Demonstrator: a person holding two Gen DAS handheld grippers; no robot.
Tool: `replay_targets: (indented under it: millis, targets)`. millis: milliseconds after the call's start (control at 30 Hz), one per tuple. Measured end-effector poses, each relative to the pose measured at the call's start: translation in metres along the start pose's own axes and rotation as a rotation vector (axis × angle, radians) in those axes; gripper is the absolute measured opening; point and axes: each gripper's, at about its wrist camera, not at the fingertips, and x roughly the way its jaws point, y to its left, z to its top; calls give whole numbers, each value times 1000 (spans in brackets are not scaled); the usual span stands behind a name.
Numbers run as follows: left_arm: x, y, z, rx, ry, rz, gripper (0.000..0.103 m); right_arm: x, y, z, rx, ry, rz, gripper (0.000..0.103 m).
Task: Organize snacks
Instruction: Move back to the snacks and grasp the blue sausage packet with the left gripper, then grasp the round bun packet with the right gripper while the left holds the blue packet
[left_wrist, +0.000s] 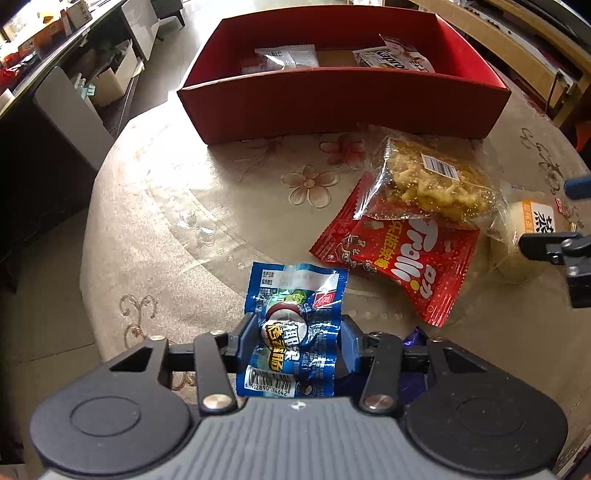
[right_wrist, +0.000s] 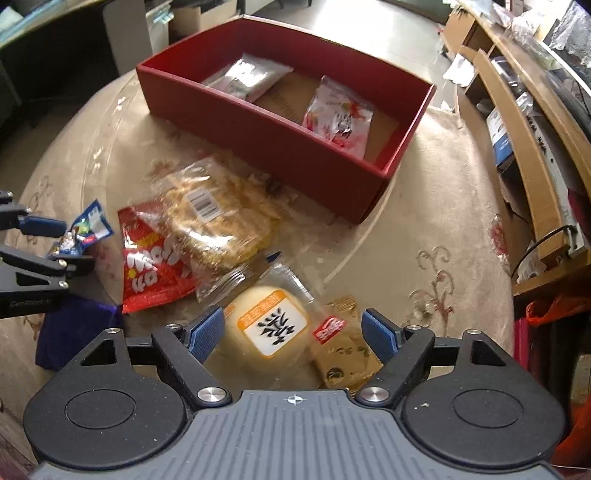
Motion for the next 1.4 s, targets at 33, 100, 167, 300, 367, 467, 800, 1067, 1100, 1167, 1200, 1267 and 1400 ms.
replay_targets:
  millis: [33,100,167,300,367,467,800,1067,1100,1167,1200,1267,1400]
  targets:
    - [0,0,0,-3,0,0,43,3,-1,0,28,18,-1,86]
    - [0,1,1,-9,2,-4,43,4,-6,-1,103,27,-1,87]
    - [-1,1,0,-14,2,-13,43,0,-10,-5,181,22,-9,87]
    - [0,2,0,-22,4,-23,43,2,-12,-8,331,11,13,88]
    - [0,2,0,-22,4,-27,43,10,-8,-4,356,21,33,88]
    - [1,3,0,-27,4,-33,43,26,-2,3,338,44,-18,88]
    - [1,-2,-3,-7,7,-32,43,19,-1,-16,239,50,-64,68]
    - [3,-3,-7,2,7,-20,48,10,18,-36,167,53,-45,66]
    - [6,-4,-7,2,12,-12,49,12,20,-35,163,56,-49,66]
    - [11,-6,-7,4,20,5,57,14,19,-32,167,60,-41,68]
    - [12,-6,-7,4,19,12,57,15,19,-30,169,62,-34,69]
    - [11,-5,-7,-1,20,6,57,16,20,-29,164,59,-27,69]
    - [11,0,-8,-17,23,-13,56,17,21,-32,144,57,-30,67]
